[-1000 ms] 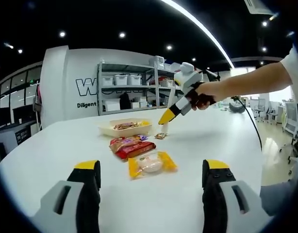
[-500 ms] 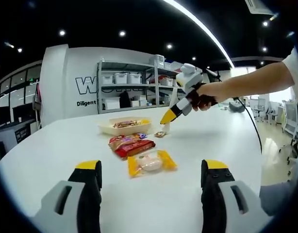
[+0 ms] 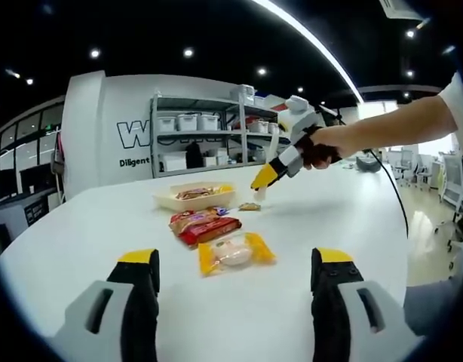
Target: Place the target food into the container with the food tongs after gripping and lifting it, then release it inside without dropping or visibly crushing the food.
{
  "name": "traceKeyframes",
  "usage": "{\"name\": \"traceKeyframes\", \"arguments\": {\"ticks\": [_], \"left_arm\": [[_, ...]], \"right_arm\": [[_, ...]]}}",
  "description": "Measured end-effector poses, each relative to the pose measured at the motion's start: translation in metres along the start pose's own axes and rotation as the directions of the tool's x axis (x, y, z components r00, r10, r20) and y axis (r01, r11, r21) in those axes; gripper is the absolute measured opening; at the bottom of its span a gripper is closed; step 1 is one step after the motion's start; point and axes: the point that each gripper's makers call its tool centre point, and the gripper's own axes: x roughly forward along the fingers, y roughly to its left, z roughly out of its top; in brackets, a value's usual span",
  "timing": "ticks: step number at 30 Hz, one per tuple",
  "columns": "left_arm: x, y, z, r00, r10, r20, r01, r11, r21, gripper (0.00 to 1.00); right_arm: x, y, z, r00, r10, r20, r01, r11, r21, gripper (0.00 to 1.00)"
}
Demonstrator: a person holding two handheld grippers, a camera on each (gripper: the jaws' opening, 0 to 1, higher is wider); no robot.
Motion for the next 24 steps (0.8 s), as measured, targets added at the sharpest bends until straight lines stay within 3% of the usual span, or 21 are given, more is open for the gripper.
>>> {"name": "traceKeyframes", "arguments": {"ticks": [6, 7, 17, 18, 19, 22, 24], "left_arm": [[0.0, 0.001, 0.0, 1.0, 0.005, 0.002, -0.005, 1.0, -0.001, 0.82], [0.0, 0.001, 0.0, 1.0, 0.006, 0.002, -0.006, 1.0, -0.002, 0.82], [-0.001, 0.0, 0.002, 1.0, 0.005, 0.01, -0.005, 1.0, -0.009, 0.85], [-0.001, 0.0, 0.002, 1.0, 0.004, 0.011, -0.004, 1.0, -0.009, 0.85], [-0.001, 0.0, 0.002, 1.0, 0.004, 0.01, -0.004, 1.0, -0.008, 0.85], [-0.001, 0.0, 0.002, 1.0, 0.003, 0.013, -0.003, 1.0, -0.002, 0.84], [0.0, 0.0, 0.001, 1.0, 0.005, 0.008, -0.005, 1.0, -0.004, 0.85]], "right_arm": [[0.01, -0.008, 0.004, 1.0, -0.018, -0.001, 0.018, 1.0, -0.014, 0.21], [0.015, -0.011, 0.005, 1.0, -0.03, -0.007, 0.03, 0.997, -0.075, 0.21], [0.028, -0.011, -0.002, 0.997, -0.06, -0.053, 0.052, 0.988, -0.143, 0.21], [0.027, -0.011, 0.001, 0.998, -0.062, -0.034, 0.055, 0.983, -0.173, 0.2], [0.026, -0.01, -0.003, 0.996, -0.064, -0.057, 0.053, 0.983, -0.178, 0.19], [0.024, -0.014, -0.006, 0.99, -0.111, -0.083, 0.081, 0.951, -0.297, 0.14], [0.025, -0.013, -0.005, 0.99, -0.122, -0.077, 0.098, 0.96, -0.261, 0.13]]}}
